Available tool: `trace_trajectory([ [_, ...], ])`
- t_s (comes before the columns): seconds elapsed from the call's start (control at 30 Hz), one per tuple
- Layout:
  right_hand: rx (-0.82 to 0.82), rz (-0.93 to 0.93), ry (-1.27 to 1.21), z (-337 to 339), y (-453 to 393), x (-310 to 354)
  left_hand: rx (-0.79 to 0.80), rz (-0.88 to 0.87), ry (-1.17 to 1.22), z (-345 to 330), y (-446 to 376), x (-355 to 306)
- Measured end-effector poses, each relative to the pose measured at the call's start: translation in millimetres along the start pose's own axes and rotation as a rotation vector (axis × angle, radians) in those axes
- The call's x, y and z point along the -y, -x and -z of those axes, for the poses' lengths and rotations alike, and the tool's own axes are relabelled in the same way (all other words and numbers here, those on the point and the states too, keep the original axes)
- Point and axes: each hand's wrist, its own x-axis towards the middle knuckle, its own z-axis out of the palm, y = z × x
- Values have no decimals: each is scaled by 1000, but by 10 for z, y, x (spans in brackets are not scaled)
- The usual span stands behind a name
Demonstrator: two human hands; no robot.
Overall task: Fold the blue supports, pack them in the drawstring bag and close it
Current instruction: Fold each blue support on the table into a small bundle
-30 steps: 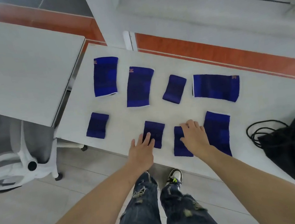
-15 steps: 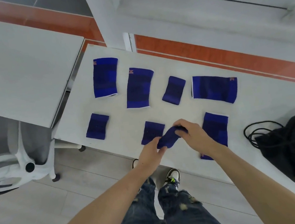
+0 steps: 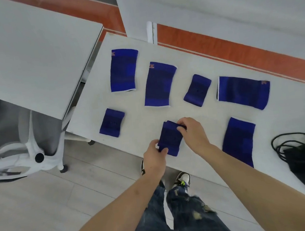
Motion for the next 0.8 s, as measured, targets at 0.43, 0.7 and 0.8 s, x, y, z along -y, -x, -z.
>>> trace_trajectory([
  [0.43, -13, 10, 95, -220, -132, -150, -32, -35, -107, -70, -173, 192],
  [0.7, 97, -26, 116, -240, -143, -164, 68, -67, -126, -34, -277, 167],
  [0.8, 100, -80, 144, -223, -144, -157, 124, -92, -186, 42, -379, 149],
])
